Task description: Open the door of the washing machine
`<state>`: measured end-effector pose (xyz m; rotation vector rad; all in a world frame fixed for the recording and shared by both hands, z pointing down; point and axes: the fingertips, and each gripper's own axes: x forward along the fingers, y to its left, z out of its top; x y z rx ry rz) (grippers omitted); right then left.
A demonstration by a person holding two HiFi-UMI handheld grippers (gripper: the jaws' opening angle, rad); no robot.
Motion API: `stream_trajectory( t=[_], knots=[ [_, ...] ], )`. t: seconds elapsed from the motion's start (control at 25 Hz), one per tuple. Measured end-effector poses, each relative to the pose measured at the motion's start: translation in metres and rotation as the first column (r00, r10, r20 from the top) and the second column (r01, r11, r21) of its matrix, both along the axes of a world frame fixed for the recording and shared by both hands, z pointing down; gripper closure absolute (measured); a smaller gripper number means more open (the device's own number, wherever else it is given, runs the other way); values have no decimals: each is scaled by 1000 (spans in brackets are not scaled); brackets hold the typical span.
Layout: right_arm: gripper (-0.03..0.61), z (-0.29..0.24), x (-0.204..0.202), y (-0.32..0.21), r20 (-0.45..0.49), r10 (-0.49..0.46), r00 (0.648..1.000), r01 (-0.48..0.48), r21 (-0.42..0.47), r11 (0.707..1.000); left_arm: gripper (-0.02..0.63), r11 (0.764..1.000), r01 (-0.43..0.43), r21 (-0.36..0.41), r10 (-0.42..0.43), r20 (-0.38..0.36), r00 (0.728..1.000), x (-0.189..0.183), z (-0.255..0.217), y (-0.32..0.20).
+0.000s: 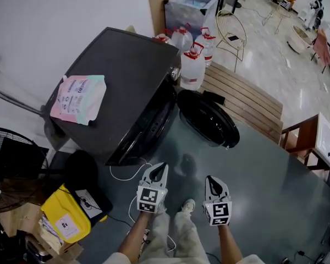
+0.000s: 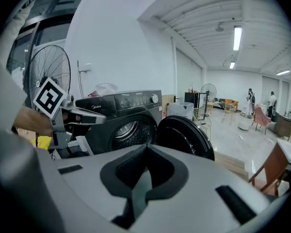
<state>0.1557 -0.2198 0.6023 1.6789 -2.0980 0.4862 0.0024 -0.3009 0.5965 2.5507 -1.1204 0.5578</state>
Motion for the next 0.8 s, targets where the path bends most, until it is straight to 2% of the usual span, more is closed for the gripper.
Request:
stream_trajectory(
  t=[0.36,0.8],
  knots=[
    [580,-99,-8,-8,-31,-1,1000,4,91,996,606,999,37,39,-36,-25,999,-34,-85,17],
    [580,-209,-9,3,-60,6,998,7,214,977,606,990,45,134,-40,-44,998,-44,-191,41]
  ],
)
